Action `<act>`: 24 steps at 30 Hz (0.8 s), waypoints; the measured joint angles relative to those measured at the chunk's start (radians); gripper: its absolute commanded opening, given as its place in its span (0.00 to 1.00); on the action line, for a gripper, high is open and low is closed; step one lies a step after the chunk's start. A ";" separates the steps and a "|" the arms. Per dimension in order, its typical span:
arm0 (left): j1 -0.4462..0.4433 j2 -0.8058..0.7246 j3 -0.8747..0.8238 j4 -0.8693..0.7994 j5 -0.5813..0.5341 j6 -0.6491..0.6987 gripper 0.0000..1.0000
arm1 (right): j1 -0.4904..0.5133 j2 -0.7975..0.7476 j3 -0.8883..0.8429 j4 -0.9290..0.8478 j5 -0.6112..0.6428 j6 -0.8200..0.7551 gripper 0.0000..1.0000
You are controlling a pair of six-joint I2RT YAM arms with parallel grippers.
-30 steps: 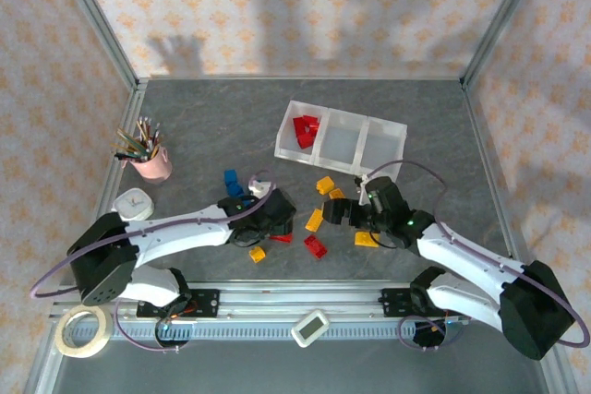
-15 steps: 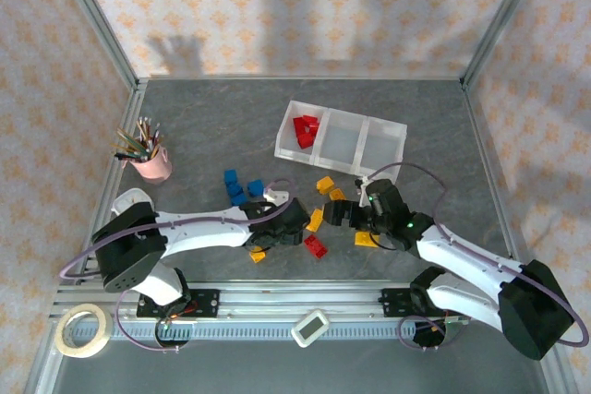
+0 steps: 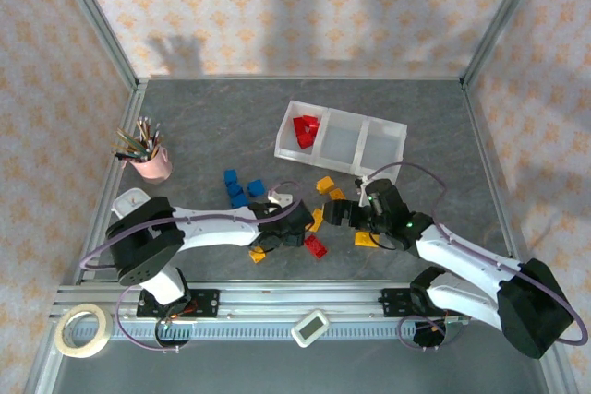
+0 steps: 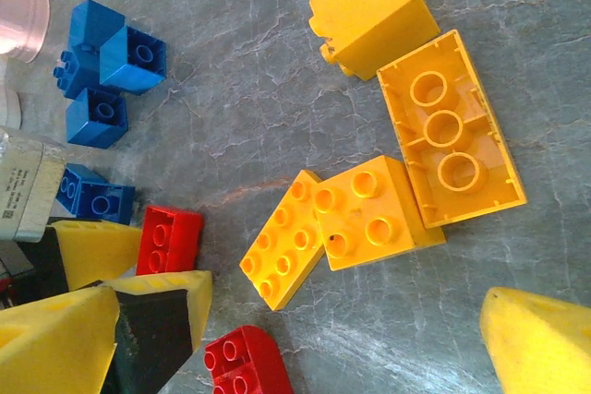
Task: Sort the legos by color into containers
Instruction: Pick up the lego from the middle-left of the table.
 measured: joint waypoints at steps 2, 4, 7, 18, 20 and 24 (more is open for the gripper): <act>0.000 0.000 0.002 0.001 -0.002 0.000 0.58 | 0.000 0.000 0.000 0.000 0.000 0.000 1.00; 0.000 0.000 0.002 0.002 -0.003 -0.001 0.50 | 0.000 0.000 0.000 0.000 0.001 0.000 1.00; 0.000 0.000 0.002 0.006 -0.004 -0.003 0.39 | 0.000 0.000 0.000 0.000 0.004 0.000 1.00; 0.000 -0.052 0.013 -0.015 -0.039 0.003 0.16 | -0.003 0.002 0.027 -0.011 0.013 0.000 1.00; 0.003 -0.068 0.042 -0.037 -0.057 0.010 0.16 | -0.014 0.002 0.045 -0.018 0.019 0.000 1.00; 0.041 -0.086 0.137 -0.059 -0.095 0.052 0.16 | -0.049 0.002 0.086 -0.031 0.030 -0.001 1.00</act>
